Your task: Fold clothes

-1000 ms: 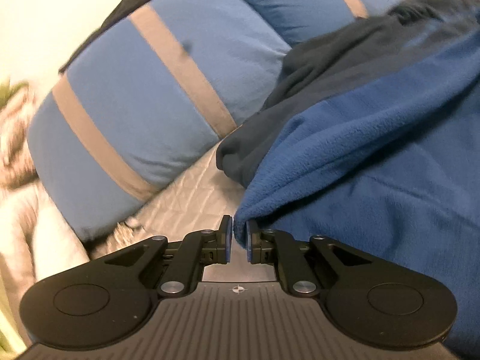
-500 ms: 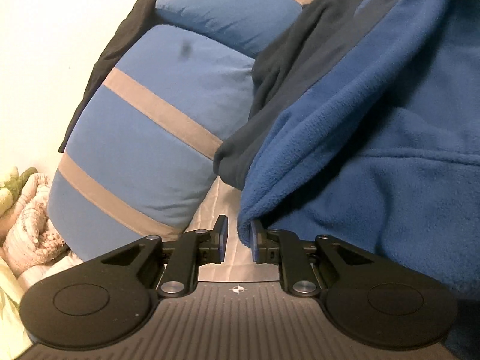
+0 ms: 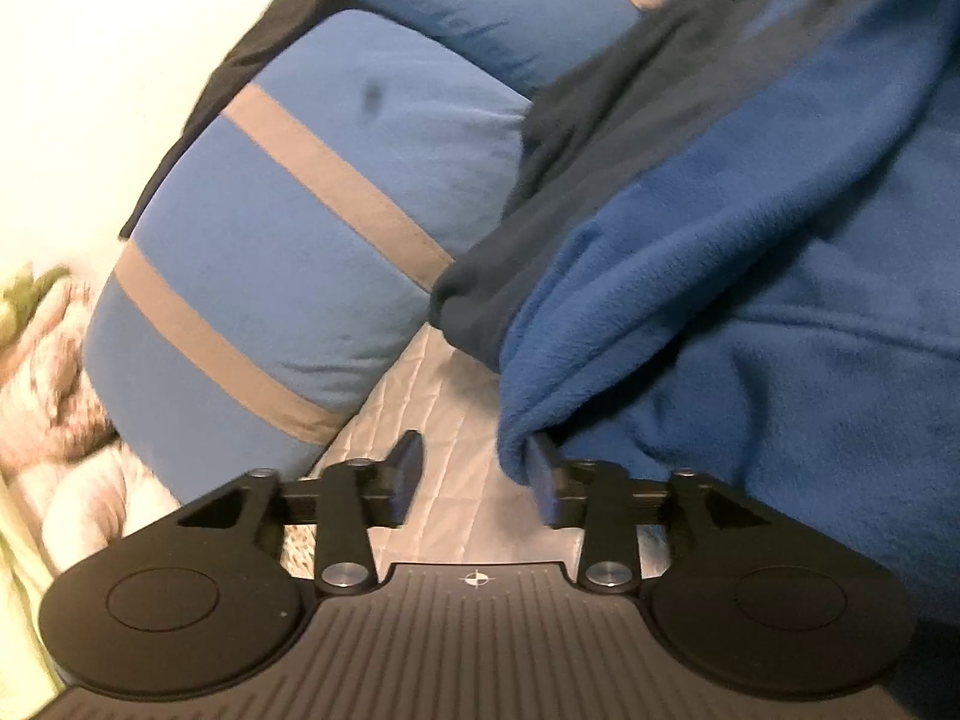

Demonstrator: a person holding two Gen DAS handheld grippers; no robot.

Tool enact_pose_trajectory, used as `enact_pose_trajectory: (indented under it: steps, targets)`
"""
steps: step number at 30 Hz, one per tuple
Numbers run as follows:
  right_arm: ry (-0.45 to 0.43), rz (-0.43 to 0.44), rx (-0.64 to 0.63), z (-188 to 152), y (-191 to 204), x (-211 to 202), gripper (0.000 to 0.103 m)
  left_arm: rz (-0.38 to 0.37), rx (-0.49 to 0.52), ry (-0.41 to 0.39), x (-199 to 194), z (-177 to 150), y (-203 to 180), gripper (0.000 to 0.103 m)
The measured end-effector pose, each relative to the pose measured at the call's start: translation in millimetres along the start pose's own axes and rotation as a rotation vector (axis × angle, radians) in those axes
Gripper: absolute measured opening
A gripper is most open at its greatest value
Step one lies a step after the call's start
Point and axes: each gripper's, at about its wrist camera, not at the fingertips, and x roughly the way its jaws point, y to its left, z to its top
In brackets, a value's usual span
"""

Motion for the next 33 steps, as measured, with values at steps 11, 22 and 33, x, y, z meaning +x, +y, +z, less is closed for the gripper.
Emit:
enact_pose_trajectory:
  steps: [11, 22, 33]
  targets:
    - [-0.075, 0.098, 0.443, -21, -51, 30, 0.062, -0.010, -0.298, -0.061, -50, -7, 47, 0.062]
    - [-0.193, 0.251, 0.834, -41, -71, 61, 0.062, -0.001, -0.420, -0.068, -69, -19, 70, 0.064]
    - [-0.197, 0.212, 0.953, -40, -65, 65, 0.005, -0.017, -0.462, -0.050, -66, -22, 69, 0.064]
